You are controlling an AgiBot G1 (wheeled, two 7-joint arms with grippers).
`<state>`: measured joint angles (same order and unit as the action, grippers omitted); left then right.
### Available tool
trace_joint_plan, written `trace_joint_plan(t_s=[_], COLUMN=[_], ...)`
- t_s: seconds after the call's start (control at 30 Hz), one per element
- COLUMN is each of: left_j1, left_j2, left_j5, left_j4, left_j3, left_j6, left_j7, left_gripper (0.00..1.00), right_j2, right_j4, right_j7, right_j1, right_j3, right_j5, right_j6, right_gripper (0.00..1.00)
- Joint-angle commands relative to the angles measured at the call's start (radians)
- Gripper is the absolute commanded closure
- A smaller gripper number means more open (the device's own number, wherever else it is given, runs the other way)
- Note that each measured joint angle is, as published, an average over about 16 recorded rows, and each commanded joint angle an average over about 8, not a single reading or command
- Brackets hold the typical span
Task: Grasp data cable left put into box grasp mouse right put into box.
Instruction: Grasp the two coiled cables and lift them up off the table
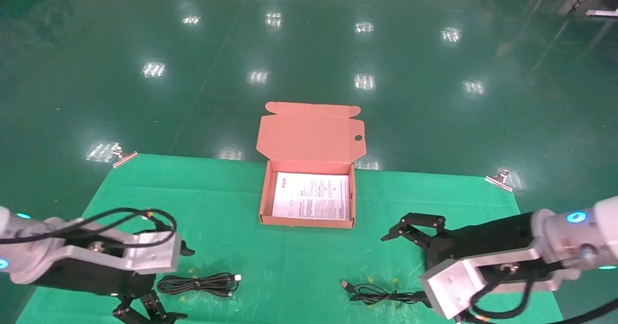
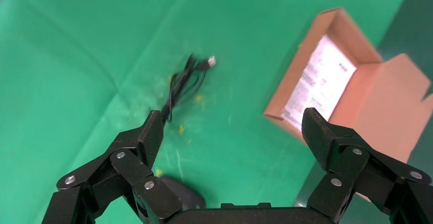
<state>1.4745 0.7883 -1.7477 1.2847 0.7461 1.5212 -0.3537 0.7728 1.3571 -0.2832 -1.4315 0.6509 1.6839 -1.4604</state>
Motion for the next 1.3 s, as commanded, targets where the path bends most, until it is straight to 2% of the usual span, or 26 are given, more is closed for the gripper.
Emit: trace_joint_plan(t_s=[0.03, 0.33, 0.57, 0.9, 1.3], left_j1=[0.011, -0.012, -0.033, -0.048, -0.031], left_j2=[0.026, 0.115, 0.175, 0.249, 0.326], left_j5=[-0.064, -0.241, -0.315, -0.293, -0.252], left_j4=[-0.002, -0.025, -0.102, -0.360, -0.645], left_j3=[0.030, 0.103, 0.136, 0.123, 0.099], left_j6=[-0.005, -0.082, -0.143, -0.241, -0.338], left_j7=[0.005, -0.009, 0.003, 0.050, 0.154], left_gripper=[0.00, 0.00, 0.00, 0.00, 0.00], right_j2=[0.017, 0.056, 0.081, 0.126, 0.195], right_j4=[0.000, -0.004, -0.014, -0.083, -0.239], right_j7=[-0.009, 0.023, 0.086, 0.177, 0.189], right_j1=[0.003, 0.077, 0.134, 0.185, 0.197], right_j3=[0.024, 0.077, 0.101, 0.113, 0.113], right_j5=[0.052, 0.209, 0.294, 0.355, 0.362], right_j6=[0.016, 0.113, 0.172, 0.230, 0.294], right_gripper=[0.00, 0.00, 0.00, 0.00, 0.00])
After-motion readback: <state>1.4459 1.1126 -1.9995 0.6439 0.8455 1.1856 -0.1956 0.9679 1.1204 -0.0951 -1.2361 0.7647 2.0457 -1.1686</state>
